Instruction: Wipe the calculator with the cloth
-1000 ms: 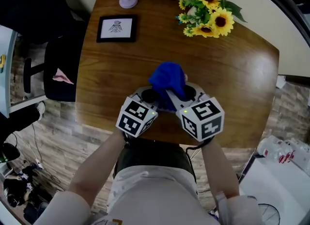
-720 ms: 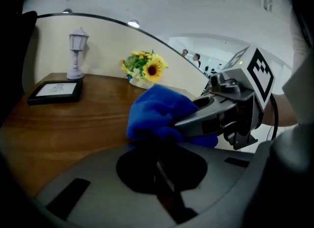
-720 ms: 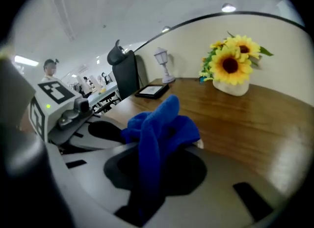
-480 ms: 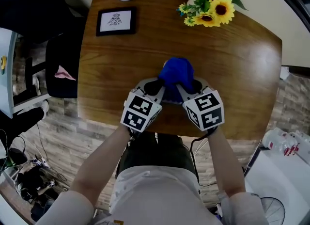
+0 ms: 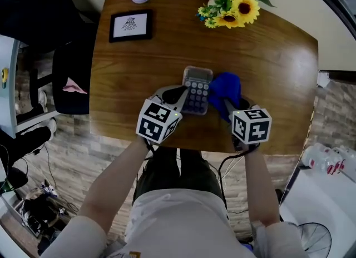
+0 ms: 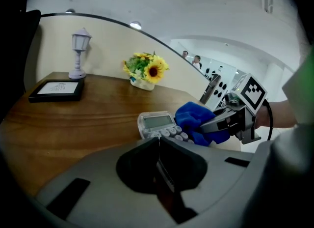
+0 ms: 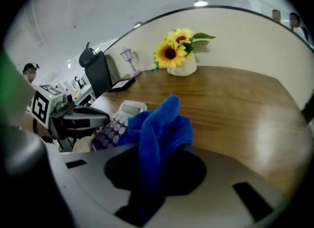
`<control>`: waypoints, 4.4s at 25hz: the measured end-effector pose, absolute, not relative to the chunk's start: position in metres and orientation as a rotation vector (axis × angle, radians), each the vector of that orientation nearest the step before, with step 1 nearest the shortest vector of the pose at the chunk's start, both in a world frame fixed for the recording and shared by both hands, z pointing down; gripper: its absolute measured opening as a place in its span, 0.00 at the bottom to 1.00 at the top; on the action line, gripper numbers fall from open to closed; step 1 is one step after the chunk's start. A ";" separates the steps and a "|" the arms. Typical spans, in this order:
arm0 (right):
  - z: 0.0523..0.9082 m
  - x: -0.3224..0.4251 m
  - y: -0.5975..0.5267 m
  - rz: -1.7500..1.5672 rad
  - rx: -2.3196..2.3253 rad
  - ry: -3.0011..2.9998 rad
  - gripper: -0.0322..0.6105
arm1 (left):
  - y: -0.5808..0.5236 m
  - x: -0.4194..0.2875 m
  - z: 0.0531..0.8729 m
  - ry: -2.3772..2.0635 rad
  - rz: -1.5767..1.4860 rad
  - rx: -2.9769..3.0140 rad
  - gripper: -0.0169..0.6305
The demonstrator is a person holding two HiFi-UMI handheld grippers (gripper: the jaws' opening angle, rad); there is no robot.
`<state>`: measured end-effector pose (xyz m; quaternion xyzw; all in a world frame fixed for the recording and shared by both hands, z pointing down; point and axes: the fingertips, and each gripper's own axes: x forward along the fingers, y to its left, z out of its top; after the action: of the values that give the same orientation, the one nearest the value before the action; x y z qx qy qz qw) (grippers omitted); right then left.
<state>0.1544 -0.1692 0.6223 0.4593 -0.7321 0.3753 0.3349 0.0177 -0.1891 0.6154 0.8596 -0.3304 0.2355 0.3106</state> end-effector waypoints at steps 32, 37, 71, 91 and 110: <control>0.617 0.118 -0.153 0.771 1.075 -1.892 0.19 | -0.162 0.006 0.619 -0.867 0.619 2.220 0.03; 0.594 0.125 -0.147 0.843 1.166 -1.952 0.20 | -0.161 0.002 0.621 -0.892 0.615 2.205 0.03; 0.581 0.144 -0.170 0.925 1.255 -2.022 0.20 | -0.162 0.003 0.618 -0.940 0.589 2.188 0.03; 0.607 0.088 -0.167 0.941 1.183 -2.045 0.21 | -0.163 0.006 0.619 -1.050 0.611 2.138 0.03; 0.585 0.085 -0.117 1.108 1.049 -2.104 0.21 | -0.164 0.008 0.619 -1.034 0.631 2.161 0.03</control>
<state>0.0854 -0.1168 0.5848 0.3889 -0.7800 0.4107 0.2679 0.0083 -0.1637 0.6188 0.8245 -0.3947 0.2408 0.3261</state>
